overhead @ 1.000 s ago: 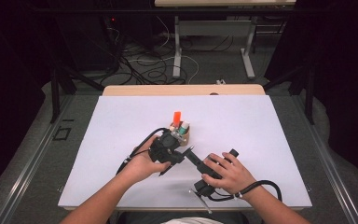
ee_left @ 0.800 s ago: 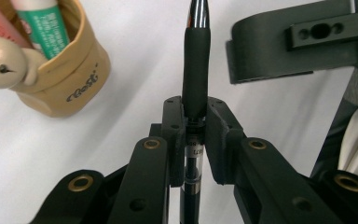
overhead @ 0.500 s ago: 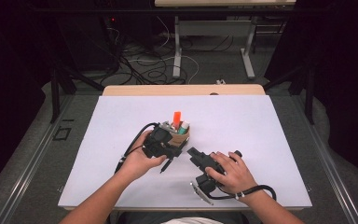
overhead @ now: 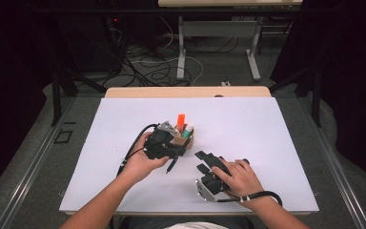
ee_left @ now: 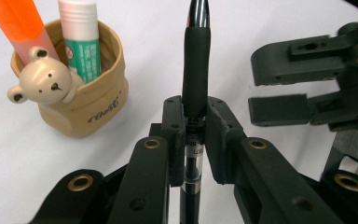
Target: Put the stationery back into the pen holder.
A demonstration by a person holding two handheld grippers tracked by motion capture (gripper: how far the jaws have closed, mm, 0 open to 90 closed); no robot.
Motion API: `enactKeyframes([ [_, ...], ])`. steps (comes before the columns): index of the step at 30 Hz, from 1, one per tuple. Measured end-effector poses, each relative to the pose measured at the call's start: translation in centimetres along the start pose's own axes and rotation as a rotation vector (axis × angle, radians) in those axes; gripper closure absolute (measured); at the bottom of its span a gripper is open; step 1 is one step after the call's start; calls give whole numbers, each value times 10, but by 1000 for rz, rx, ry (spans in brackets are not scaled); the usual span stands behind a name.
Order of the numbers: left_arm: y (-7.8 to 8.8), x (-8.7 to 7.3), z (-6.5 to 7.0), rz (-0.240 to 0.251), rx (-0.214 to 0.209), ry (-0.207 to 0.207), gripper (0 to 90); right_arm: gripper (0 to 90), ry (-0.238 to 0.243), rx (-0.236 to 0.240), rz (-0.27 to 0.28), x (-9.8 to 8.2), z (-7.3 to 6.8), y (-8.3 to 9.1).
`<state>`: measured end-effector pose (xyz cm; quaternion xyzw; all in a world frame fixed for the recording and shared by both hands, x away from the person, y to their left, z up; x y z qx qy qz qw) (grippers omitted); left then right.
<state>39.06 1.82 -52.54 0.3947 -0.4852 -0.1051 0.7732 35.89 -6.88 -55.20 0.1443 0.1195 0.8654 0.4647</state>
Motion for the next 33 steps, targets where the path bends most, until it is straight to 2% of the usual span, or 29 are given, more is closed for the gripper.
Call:
enactKeyframes([
  [3, 1, 2, -1, 27, 5, -3, 788, 400, -71, 45, -46, -6, -4, -1],
  [4, 2, 3, -1, 36, 6, -8, 788, 384, -130, 55, -63, -8, -7, -1],
  [5, 2, 4, -1, 46, 6, -4, 788, 365, -169, 61, -65, -9, -7, -1],
  [6, 2, 7, -1, 73, 6, -2, 788, 353, -241, 67, -76, -10, -9, -1],
  [10, 6, 12, -3, 125, 15, 9, 787, 319, -350, 110, -95, -15, -10, -1],
  [11, 7, 13, -4, 138, 19, 12, 787, 309, -399, 141, -149, -18, -13, 3],
  [12, 8, 15, -5, 152, 25, 5, 787, 304, -427, 135, -118, -16, -13, 1],
  [13, 9, 16, -6, 164, 28, 6, 787, 296, -498, 150, -147, -18, -17, 3],
  [14, 10, 18, -7, 171, 33, 8, 787, 283, -505, 159, -133, -17, -17, 1],
  [15, 11, 19, -8, 184, 40, 8, 787, 275, -515, 169, -156, -20, -18, 2],
  [16, 12, 21, -10, 192, 43, -7, 787, 269, -555, 187, -189, -22, -21, 5],
  [17, 14, 23, -11, 204, 45, -9, 788, 250, -561, 195, -201, -24, -22, 4],
  [18, 15, 25, -11, 217, 48, -11, 788, 228, -556, 193, -277, -31, -22, 9],
  [19, 16, 28, -12, 233, 47, -6, 788, 215, -568, 203, -305, -33, -22, 10],
  [20, 17, 30, -13, 246, 53, -10, 788, 207, -589, 211, -312, -34, -23, 10],
  [21, 18, 32, -14, 260, 53, -13, 788, 195, -638, 219, -272, -32, -25, 7],
  [22, 19, 34, -14, 272, 55, -10, 788, 183, -656, 218, -282, -33, -24, 8],
  [23, 20, 36, -15, 283, 57, -10, 788, 176, -685, 223, -257, -31, -25, 6],
  [25, 22, 40, -16, 307, 59, -6, 788, 171, -707, 219, -278, -32, -23, 8],
  [28, 24, 48, -19, 345, 65, 3, 788, 165, -717, 248, -266, -31, -24, 7],
  [32, 27, 57, -25, 389, 86, 8, 788, 162, -739, 247, -323, -37, -24, 10],
  [33, 27, 59, -26, 402, 94, 13, 788, 158, -768, 255, -326, -37, -25, 10],
])
Point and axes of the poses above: each handheld gripper's, and its own axes: y roughly backward along the jaws, x roughly out of its top, z roughly to its right, the point moved 10 cm from there along -y, roughly forward along the jaws, and after that the axes turned 3 degrees about -x, right-handed, at the moved point
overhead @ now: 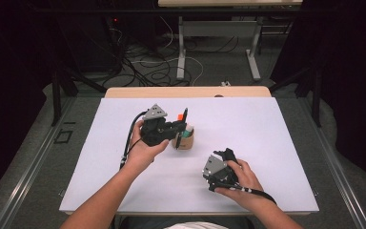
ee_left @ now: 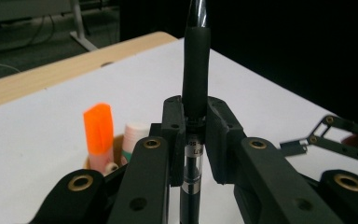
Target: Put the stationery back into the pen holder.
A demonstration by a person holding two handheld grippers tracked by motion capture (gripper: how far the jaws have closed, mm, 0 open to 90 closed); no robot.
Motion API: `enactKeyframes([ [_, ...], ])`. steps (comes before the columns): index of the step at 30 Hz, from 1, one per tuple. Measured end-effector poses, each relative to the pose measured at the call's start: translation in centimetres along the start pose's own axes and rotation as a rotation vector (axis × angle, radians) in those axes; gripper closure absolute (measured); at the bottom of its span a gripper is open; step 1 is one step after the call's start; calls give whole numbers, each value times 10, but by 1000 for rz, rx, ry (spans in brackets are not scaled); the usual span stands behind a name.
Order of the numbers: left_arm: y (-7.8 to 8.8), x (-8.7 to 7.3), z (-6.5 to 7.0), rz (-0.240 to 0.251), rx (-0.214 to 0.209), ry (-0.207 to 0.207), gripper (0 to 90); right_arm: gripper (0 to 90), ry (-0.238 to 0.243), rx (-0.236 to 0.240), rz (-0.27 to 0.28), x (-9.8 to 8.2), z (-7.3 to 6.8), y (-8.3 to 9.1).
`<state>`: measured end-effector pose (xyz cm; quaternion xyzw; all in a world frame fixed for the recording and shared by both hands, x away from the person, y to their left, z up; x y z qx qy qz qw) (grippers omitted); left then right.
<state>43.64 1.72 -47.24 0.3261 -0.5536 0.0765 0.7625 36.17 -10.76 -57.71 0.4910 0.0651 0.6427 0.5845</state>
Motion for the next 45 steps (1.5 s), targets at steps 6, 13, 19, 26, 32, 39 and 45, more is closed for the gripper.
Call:
enactKeyframes([
  [6, -9, 9, -8, 53, 36, 19, 788, 151, -35, 26, -2, -3, 3, -1],
  [13, -24, 17, -15, 105, 88, 14, 789, 123, -162, 98, 22, -2, 5, 1],
  [19, -34, 17, -25, 116, 130, 12, 788, 103, -305, 153, 33, -4, 8, 3],
  [26, -44, 12, -31, 112, 160, 12, 789, 90, -337, 160, 44, -5, 11, 3],
  [32, -53, 3, -30, 100, 166, -4, 790, 87, -328, 167, 38, -6, 9, 1],
  [39, -58, -7, -31, 107, 181, 7, 790, 81, -335, 167, 40, -8, 10, 0],
  [45, -62, -15, -28, 103, 180, 1, 790, 22, -341, 176, 34, -9, 9, -2],
])
Point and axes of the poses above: each handheld gripper's, and its own axes: y roughly backward along the jaws, x roughly out of its top, z roughly to its right, the point moved 10 cm from there along -y, roughly forward along the jaws, and after that the axes turned 3 degrees about -x, right-handed, at the moved point
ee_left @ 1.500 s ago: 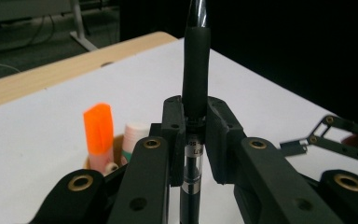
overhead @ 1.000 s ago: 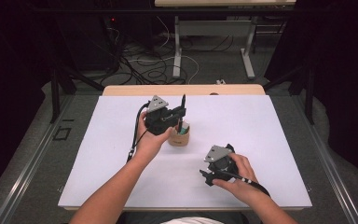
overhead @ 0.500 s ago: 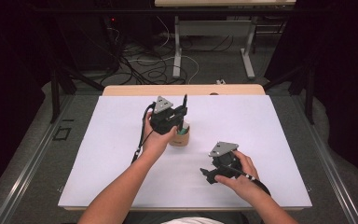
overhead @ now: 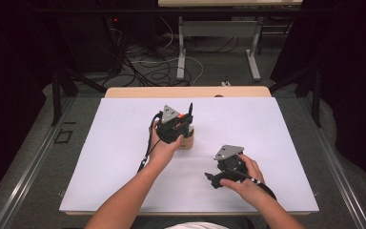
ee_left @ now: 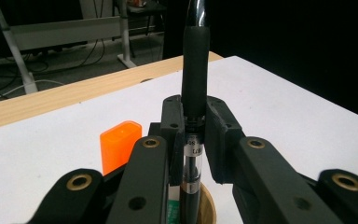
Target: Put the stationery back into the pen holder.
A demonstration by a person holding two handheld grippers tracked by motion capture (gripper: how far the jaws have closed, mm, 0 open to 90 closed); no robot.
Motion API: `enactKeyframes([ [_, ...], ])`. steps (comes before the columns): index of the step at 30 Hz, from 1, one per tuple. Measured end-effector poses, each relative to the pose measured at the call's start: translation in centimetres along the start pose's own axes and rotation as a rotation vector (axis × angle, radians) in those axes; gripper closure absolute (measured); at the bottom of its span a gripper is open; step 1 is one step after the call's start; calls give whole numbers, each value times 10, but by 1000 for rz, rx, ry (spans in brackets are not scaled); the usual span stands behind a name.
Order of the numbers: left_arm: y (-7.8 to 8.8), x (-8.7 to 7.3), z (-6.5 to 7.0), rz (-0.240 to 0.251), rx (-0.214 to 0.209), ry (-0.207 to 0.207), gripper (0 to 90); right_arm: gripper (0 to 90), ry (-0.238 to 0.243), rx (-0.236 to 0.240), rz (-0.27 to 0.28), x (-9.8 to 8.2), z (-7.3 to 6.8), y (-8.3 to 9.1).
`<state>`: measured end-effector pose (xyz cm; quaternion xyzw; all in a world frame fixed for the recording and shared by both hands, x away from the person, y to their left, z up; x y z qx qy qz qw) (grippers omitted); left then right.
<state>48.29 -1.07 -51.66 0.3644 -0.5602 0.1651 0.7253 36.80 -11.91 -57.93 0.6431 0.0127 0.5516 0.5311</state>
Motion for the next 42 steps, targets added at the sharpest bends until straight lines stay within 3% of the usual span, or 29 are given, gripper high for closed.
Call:
enactKeyframes([
  [6, -2, -7, 1, -10, -5, -4, 790, 0, -47, 45, -16, -4, -3, -3],
  [19, -4, -19, 4, -37, 11, -36, 788, 0, -69, 45, -11, -5, -1, -4],
  [29, -7, -31, 1, -95, 34, -42, 788, 0, -68, 50, -11, -4, -2, -3],
  [32, -8, -37, 0, -140, 40, -50, 787, 0, -65, 50, -5, -4, -3, -4],
  [34, -7, -37, 0, -142, 44, -51, 785, 0, -47, 54, -40, -6, -2, -2],
  [36, -7, -37, 1, -145, 43, -41, 782, 0, -57, 54, -5, -3, -3, -4],
  [42, -2, -29, 4, -128, 32, -32, 725, 0, -62, 50, -16, -4, -3, -3],
])
Point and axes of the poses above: each handheld gripper's, and its own axes: y roughly backward along the jaws, x roughly out of its top, z roughly to its right, the point moved 10 cm from there along -y, roughly forward along the jaws, and after that the axes turned 3 degrees about -x, right-handed, at the moved point
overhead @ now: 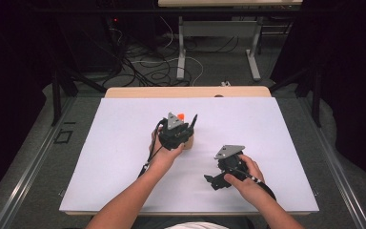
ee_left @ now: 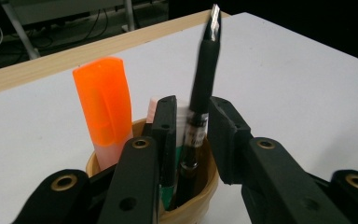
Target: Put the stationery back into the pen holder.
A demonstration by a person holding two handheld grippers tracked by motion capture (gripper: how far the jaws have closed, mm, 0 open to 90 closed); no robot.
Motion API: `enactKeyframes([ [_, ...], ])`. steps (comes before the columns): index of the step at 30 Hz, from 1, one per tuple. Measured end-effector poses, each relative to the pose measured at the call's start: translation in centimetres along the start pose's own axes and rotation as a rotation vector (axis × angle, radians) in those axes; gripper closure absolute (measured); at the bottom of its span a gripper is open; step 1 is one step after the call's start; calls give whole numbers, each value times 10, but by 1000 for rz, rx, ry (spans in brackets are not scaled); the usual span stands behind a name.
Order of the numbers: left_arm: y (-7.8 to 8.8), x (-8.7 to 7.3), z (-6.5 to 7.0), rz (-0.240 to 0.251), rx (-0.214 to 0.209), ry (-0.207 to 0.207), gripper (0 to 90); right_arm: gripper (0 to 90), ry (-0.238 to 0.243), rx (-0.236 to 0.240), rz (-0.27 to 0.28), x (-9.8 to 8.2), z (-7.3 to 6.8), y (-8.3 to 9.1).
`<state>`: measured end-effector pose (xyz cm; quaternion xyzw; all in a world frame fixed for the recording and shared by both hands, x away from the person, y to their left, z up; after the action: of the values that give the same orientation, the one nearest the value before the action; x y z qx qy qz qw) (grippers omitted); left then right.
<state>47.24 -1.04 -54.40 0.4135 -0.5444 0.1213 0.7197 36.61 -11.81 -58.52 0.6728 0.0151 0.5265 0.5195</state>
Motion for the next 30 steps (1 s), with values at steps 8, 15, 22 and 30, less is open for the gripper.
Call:
enactKeyframes([
  [8, 6, 9, 8, 7, -30, 6, 657, 0, 0, 0, -1, 0, 0, 0],
  [15, 14, 9, 10, -8, -43, 23, 597, 0, -5, 9, -7, -1, -1, 0],
  [22, 28, 12, 8, -26, -58, 21, 525, 0, -10, 1, 3, 0, 1, 0],
  [30, 43, 15, 10, -33, -67, 20, 363, 0, -1, -5, 7, 0, 4, 0],
])
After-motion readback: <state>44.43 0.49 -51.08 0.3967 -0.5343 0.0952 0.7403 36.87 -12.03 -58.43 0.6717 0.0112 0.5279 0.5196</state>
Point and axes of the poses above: each handheld gripper's, and its own axes: y roughly backward along the jaws, x roughly out of its top, z roughly to its right, the point moved 10 cm from there along -y, roughly forward along the jaws, and after that the axes turned 3 degrees about -x, right-handed, at the moved point
